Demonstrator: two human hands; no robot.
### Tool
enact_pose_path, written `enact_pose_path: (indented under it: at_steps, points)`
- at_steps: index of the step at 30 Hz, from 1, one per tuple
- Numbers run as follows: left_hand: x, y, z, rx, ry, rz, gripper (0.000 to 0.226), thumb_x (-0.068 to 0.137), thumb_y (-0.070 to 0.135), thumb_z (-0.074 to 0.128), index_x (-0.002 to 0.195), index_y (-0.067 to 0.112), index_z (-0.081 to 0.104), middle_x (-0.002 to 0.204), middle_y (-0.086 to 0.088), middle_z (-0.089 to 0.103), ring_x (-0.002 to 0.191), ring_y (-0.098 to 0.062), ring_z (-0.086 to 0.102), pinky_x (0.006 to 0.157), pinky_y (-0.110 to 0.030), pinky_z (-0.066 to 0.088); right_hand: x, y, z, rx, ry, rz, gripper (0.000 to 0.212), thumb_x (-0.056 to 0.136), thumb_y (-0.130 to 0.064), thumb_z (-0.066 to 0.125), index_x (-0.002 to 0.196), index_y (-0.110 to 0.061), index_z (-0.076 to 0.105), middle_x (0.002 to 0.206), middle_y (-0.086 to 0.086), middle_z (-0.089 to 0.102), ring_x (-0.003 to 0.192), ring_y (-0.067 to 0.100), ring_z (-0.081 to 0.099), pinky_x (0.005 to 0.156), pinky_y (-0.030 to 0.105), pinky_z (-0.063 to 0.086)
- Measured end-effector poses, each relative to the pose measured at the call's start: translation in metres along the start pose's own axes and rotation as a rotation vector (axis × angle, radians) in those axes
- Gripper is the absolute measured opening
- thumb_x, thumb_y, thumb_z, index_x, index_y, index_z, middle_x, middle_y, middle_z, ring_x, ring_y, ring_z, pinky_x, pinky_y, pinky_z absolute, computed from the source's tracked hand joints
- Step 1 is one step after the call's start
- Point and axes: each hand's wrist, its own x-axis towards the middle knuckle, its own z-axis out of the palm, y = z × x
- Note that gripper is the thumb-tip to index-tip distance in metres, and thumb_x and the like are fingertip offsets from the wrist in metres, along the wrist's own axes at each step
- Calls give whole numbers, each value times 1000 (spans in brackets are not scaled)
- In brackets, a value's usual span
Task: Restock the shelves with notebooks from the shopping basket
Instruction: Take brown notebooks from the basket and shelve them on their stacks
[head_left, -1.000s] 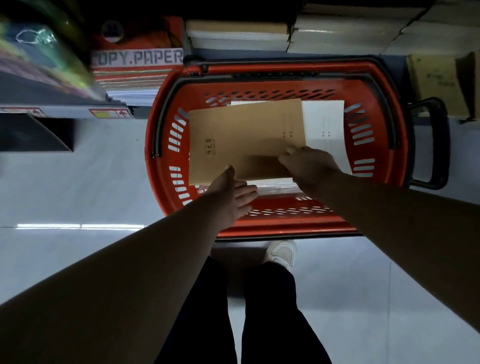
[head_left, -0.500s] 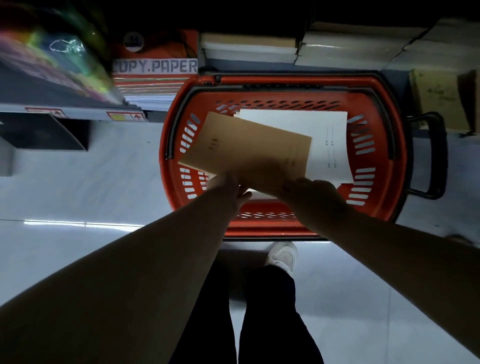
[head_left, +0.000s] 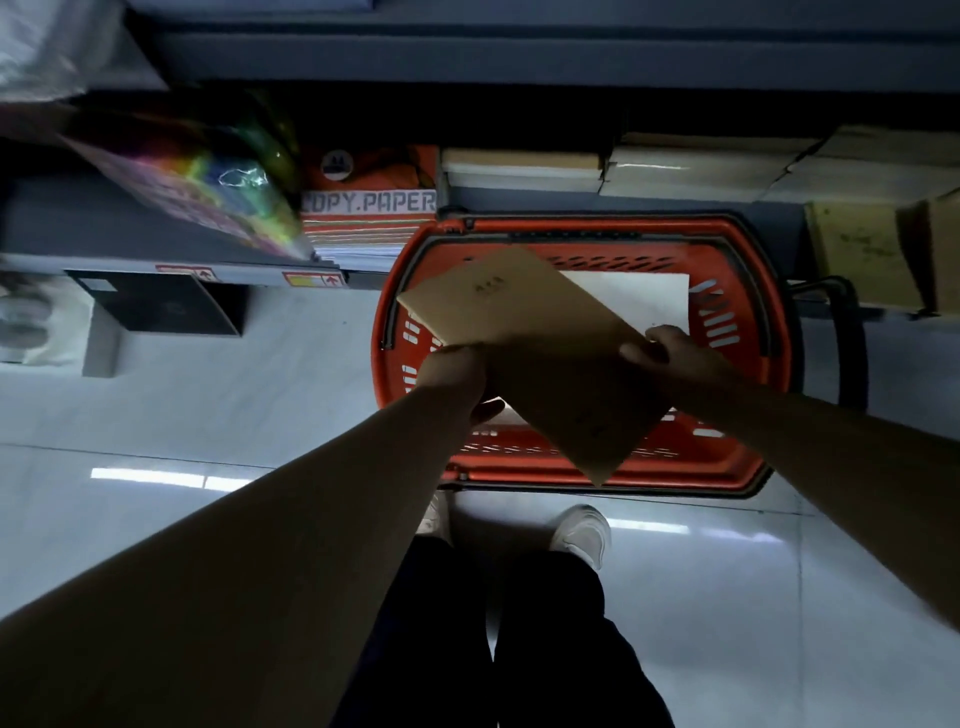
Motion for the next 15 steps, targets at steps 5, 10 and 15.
enact_pose_path:
  at_steps: [5, 10, 15]
  points:
    - [-24, 14, -8, -45, -25, 21, 8, 99, 16, 48, 92, 14, 52, 95, -6, 61, 83, -17, 59, 57, -27, 48, -16, -12, -20, -107, 111, -25, 44, 96, -47, 49, 112, -8, 62, 108, 9, 62, 97, 23, 57, 73, 29, 37]
    - [-39, 15, -9, -112, -89, 20, 5, 93, 15, 56, 91, 17, 52, 99, -6, 66, 89, -20, 64, 65, -29, 51, -40, -12, -24, -224, 52, 0, 40, 96, -37, 52, 67, -12, 59, 63, 5, 57, 63, 19, 56, 54, 27, 37]
    - [-60, 8, -18, -136, -147, -9, 25, 92, 11, 54, 117, 13, 54, 114, -8, 65, 101, -24, 62, 68, -32, 52, -75, -19, -19, -99, 196, -39, 35, 96, -43, 51, 81, -12, 58, 72, 2, 54, 66, 14, 50, 54, 28, 31]
